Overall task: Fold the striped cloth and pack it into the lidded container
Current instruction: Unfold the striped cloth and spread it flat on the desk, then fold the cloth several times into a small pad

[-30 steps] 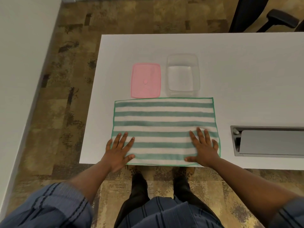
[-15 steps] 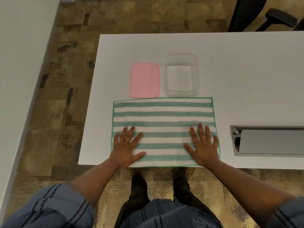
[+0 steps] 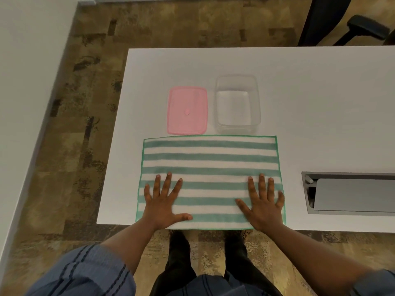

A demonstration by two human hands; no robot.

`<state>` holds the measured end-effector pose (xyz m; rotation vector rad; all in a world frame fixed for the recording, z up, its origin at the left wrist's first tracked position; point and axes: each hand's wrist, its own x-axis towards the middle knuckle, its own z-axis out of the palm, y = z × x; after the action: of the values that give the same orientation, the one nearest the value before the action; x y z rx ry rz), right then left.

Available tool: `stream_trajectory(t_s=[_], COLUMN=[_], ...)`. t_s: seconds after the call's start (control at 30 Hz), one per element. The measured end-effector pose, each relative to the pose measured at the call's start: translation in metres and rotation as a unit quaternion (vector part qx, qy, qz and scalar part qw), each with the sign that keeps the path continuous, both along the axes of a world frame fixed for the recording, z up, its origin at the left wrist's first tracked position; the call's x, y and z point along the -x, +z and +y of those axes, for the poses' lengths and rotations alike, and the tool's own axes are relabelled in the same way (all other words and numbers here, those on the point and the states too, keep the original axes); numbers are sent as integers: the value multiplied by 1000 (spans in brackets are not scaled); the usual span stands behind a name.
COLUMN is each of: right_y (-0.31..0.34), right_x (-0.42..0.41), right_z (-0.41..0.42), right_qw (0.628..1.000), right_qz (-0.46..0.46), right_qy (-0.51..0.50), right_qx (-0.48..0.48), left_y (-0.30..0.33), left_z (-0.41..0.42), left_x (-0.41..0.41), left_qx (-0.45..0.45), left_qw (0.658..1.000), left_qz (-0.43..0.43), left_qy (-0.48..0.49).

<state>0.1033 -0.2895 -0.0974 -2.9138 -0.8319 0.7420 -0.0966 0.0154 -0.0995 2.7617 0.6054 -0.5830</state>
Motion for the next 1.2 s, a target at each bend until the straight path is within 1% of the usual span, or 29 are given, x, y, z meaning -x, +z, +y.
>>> stream_trajectory(t_s=[0.13,0.23,0.3,0.43,0.53,0.6,0.7,0.77,0.83,0.9,1.07,1.2], right_y=[10,13,11,2,2,9,21,26,30,33,36,43], right_x=[-20,-48,-63,-83,-86,-89,-108,-129,-150,-168,-185,-179], right_z=[13,29,37,50,54,58,71,78,83,84,83,79], right_qw=[997,995,996,999,999,998,991,987,988,992,995,991], right_qz=[-38,-54,-49,-10,0,-12,-41,-70,-85,-77,-84,-125], right_qy=[-15,-9,1,21,17,-9,-74,-93,-87,-75,-57,-50], right_qx=[-59,-82,-80,-48,-33,-55,-102,-112,-98,-62,1,-19], left_y=[5,10,10,3,4,13,33,39,45,49,52,59], left_z=[3,20,29,40,41,43,59,80,102,119,135,136], left_x=[-18,-48,-66,-84,-85,-87,-100,-111,-122,-131,-143,-139], left_qx=[-16,-22,-11,16,34,36,27,-2,-25,-43,-87,-98], left_qw=[998,997,996,996,994,992,982,982,990,995,996,995], left_qz=[-51,-68,-62,-6,-2,-38,-121,-138,-98,-53,-25,-29], left_qy=[18,40,64,91,99,114,146,132,103,74,27,15])
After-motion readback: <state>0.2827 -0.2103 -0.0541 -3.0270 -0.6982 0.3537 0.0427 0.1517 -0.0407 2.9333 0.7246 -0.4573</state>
